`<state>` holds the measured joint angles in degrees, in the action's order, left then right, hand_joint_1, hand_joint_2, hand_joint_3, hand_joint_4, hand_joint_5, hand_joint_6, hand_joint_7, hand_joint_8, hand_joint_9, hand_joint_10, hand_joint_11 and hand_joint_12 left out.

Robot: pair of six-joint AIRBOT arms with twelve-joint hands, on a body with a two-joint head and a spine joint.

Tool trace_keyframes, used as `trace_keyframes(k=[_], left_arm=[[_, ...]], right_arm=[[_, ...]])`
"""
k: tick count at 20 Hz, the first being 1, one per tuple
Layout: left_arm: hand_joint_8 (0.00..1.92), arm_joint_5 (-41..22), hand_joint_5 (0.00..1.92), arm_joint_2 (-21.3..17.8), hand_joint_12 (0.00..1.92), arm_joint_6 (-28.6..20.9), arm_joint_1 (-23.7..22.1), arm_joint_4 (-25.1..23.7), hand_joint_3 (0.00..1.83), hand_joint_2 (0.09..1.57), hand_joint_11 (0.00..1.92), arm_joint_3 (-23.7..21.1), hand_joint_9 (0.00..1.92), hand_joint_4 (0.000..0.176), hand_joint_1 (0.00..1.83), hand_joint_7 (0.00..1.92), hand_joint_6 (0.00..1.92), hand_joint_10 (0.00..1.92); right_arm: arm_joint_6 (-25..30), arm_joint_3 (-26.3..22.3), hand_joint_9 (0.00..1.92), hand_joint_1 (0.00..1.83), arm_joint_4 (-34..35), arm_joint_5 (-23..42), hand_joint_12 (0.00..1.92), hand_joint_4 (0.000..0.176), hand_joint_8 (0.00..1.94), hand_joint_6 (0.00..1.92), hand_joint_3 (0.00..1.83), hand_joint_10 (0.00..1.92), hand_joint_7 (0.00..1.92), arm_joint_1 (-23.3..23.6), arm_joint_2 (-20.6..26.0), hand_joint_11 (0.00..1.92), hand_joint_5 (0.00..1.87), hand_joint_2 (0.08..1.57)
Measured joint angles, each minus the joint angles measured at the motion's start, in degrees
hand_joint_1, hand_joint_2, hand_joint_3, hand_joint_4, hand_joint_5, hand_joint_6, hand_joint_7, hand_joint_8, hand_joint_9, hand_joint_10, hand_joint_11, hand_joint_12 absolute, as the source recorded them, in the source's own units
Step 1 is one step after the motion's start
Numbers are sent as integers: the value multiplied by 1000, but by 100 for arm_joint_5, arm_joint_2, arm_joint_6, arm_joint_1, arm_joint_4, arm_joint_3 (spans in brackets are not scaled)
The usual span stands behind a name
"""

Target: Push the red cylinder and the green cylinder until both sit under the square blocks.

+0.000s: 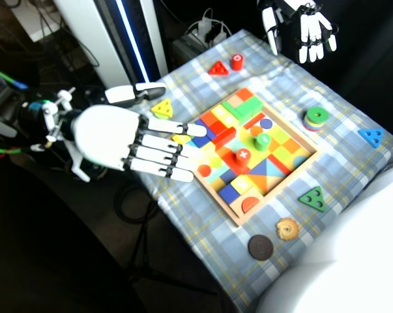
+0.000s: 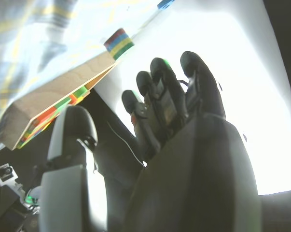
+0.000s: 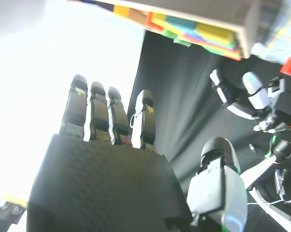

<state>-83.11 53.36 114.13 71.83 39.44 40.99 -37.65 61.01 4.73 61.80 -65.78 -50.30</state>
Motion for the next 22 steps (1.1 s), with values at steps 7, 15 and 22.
trace_keyframes(k=[7, 15, 22], left_arm=[[1, -4, 680, 0, 528, 0, 2, 39, 1, 1282, 0, 0, 410, 0, 1018, 463, 0, 0], [2, -9, 714, 0, 560, 0, 59, 42, 0, 1243, 0, 0, 435, 15, 934, 503, 4, 4], [2, -9, 658, 0, 332, 2, 59, 50, 4, 1286, 0, 0, 387, 21, 485, 454, 1, 1]], right_arm=[[2, 232, 154, 11, -299, -372, 54, 71, 4, 4, 1, 11, 275, 487, -68, 46, 338, 1262], [892, 1174, 0, 0, -1670, -1543, 0, 107, 0, 6, 0, 0, 66, 1488, -920, 0, 303, 1089], [981, 1366, 0, 0, -1805, -1720, 0, 112, 6, 6, 0, 0, 15, 1626, -1091, 0, 208, 998]])
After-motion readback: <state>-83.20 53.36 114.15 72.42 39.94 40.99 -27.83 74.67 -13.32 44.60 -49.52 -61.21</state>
